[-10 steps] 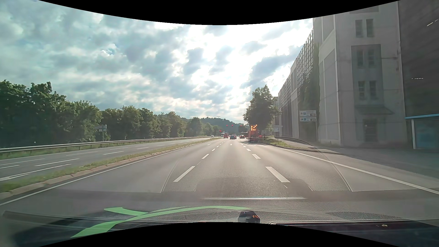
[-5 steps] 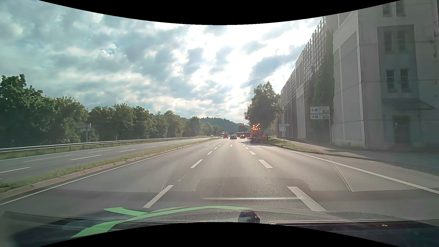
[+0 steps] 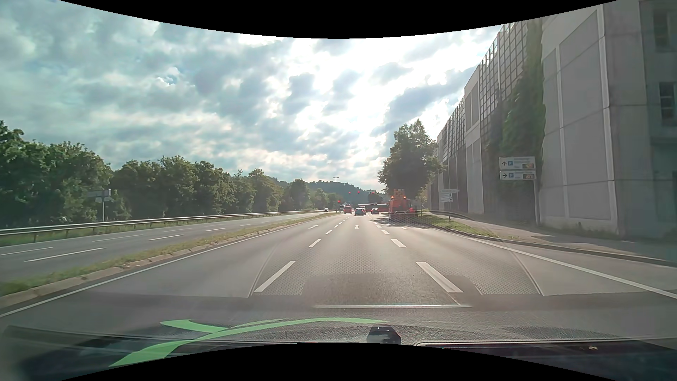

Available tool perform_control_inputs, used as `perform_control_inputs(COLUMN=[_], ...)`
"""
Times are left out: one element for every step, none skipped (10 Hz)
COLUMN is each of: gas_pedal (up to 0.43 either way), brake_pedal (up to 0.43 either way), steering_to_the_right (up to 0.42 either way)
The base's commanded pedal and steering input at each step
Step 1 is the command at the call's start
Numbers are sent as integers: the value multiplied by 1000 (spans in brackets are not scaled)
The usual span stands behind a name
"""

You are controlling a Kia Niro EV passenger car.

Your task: Follow the waypoints while adhering to traffic rules and regulations

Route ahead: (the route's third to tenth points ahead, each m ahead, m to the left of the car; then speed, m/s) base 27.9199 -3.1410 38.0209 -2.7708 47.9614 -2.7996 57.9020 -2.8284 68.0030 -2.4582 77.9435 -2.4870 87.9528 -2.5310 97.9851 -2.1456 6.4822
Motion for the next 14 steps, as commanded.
perform_control_inputs(gas_pedal=[39,39,39,39,39,39,39,39,39,39,39,39,39,39], brake_pedal=[0,0,0,0,0,0,0,0,0,0,0,0,0,0], steering_to_the_right=[-3,-3,-3,-3,-2,-1,-1,-1,-1,-1,-1,0,0,0])
